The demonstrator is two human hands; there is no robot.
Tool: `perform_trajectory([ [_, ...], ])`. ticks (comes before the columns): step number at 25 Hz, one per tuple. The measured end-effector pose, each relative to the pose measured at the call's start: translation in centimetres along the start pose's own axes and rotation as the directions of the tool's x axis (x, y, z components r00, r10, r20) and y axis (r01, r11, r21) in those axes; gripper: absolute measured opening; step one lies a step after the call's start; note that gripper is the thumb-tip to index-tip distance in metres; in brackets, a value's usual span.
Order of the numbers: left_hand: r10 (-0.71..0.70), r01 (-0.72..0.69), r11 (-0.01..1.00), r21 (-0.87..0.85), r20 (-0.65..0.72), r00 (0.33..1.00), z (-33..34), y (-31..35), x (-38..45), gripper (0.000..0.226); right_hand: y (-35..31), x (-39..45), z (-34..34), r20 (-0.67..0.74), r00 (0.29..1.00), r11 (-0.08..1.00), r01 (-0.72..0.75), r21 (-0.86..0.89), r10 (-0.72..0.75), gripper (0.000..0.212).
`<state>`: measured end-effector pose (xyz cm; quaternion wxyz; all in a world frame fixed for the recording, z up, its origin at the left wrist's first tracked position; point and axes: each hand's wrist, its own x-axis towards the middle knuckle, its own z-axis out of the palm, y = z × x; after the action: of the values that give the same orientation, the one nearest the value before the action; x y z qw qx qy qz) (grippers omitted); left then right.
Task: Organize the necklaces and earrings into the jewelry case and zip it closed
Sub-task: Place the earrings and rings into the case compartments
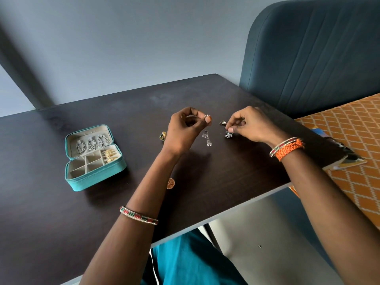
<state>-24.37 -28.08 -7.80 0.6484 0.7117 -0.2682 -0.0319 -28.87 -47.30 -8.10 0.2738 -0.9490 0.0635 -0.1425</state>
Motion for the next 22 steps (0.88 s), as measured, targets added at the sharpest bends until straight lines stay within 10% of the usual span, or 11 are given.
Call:
perform_trajectory([
  [8,0.017,-0.016,1.000,-0.009,0.003,1.000,0.1,0.2,-0.1,0.012,-0.8,-1.0,-0.8,-0.116,0.993,0.874,0.057,0.483,-0.001,0.009],
  [22,0.033,-0.035,0.983,-0.182,-0.012,0.999,-0.2,1.6,-0.6,0.009,-4.6,-2.2,1.8,-0.053,0.987,0.208,0.021,0.978,0.151,0.024],
])
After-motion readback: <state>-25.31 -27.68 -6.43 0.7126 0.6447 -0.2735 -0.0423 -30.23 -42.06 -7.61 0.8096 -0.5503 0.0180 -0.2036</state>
